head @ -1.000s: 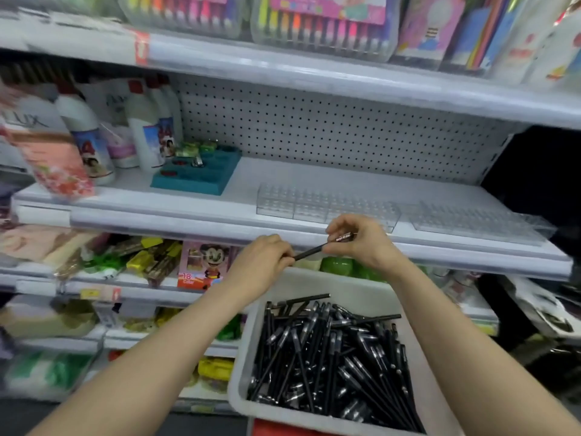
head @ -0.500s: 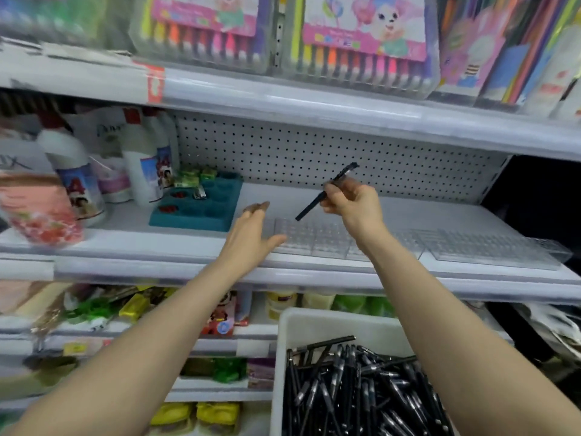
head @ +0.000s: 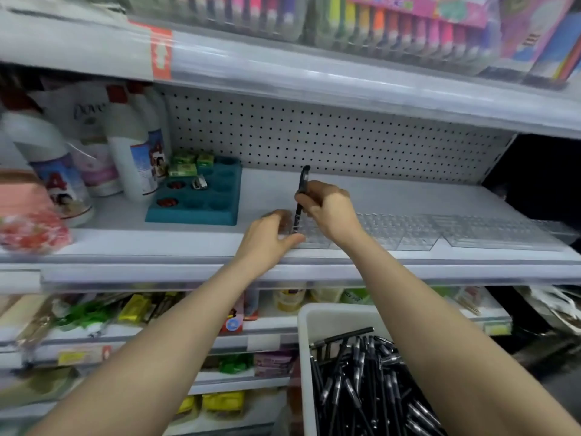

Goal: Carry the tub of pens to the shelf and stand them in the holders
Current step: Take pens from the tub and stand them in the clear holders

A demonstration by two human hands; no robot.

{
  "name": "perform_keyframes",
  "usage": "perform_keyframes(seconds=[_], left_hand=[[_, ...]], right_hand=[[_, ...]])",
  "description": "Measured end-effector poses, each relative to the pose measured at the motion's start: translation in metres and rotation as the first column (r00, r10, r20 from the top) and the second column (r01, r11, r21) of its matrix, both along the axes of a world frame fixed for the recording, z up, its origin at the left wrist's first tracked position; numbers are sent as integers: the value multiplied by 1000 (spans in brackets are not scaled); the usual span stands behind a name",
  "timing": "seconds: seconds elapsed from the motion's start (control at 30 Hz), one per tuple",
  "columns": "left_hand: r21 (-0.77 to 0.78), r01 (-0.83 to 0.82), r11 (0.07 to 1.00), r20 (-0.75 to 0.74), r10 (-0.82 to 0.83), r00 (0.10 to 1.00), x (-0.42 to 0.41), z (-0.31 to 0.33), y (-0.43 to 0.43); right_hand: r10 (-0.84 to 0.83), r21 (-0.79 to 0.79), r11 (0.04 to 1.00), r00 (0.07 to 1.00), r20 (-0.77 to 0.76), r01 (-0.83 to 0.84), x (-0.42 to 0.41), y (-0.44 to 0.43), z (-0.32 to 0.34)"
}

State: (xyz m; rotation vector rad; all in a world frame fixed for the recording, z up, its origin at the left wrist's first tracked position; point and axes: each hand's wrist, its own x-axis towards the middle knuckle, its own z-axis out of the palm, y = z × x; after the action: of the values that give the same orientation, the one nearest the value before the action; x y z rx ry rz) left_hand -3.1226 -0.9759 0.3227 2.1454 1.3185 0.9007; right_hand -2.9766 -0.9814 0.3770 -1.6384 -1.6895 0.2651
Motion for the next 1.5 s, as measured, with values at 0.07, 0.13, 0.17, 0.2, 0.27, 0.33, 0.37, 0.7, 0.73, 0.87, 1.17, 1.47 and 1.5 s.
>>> perform_keyframes(seconds=[0.07, 0.13, 0.17, 0.2, 0.27, 0.33, 0.37, 0.7, 0.73, 0.87, 1.17, 1.47, 1.5], left_hand=[[2, -3, 1000, 1, 3, 1000, 0, -1, 0], [-3, -6, 1000, -8, 6, 1000, 0, -1, 0], [-4, -7, 1000, -14, 7, 1000, 0, -1, 0], [-2, -8, 1000, -21, 8, 1000, 0, 0, 0], [19, -13, 1000, -32, 13, 999, 0, 2, -2], [62, -43, 997, -8, 44, 999, -1, 4, -9], [106, -63, 992, 30, 61, 998, -2, 4, -15], [352, 69, 933, 8, -76, 997, 41, -52, -109], [343, 85, 935, -36, -78, 996, 46, -63, -115], [271, 81, 959, -190, -29, 981, 59, -95, -133], [238, 76, 968, -314, 3, 949, 62, -100, -140], [196, 37, 980, -190, 1, 982, 59, -84, -141], [184, 39, 982, -189, -4, 982, 59, -79, -141]], right_hand=[[-12, -4, 1000, 1000, -5, 12, 1, 1, -3], [-19, -18, 1000, 1000, -11, 19, 0, 3, -4], [-15, -24, 1000, 1000, -14, 15, 0, 3, -3], [-7, -24, 1000, 1000, -16, 6, 0, 1, -3], [6, -4, 1000, 1000, -6, -6, 2, -6, 0], [2, 29, 1000, 1000, -29, -1, 10, -20, 3], [-10, 48, 999, 999, -47, 12, 16, -27, 3], [51, -70, 997, 993, 109, -43, 85, -126, -69], [79, -101, 993, 981, 178, -62, 91, -135, -82], [155, -189, 978, 901, 405, -83, 105, -154, -125], [323, -375, 924, 673, 665, -74, 95, -159, -157], [299, -525, 847, 895, 331, -89, 135, -155, -108], [290, -523, 845, 918, 270, -114, 139, -157, -98]])
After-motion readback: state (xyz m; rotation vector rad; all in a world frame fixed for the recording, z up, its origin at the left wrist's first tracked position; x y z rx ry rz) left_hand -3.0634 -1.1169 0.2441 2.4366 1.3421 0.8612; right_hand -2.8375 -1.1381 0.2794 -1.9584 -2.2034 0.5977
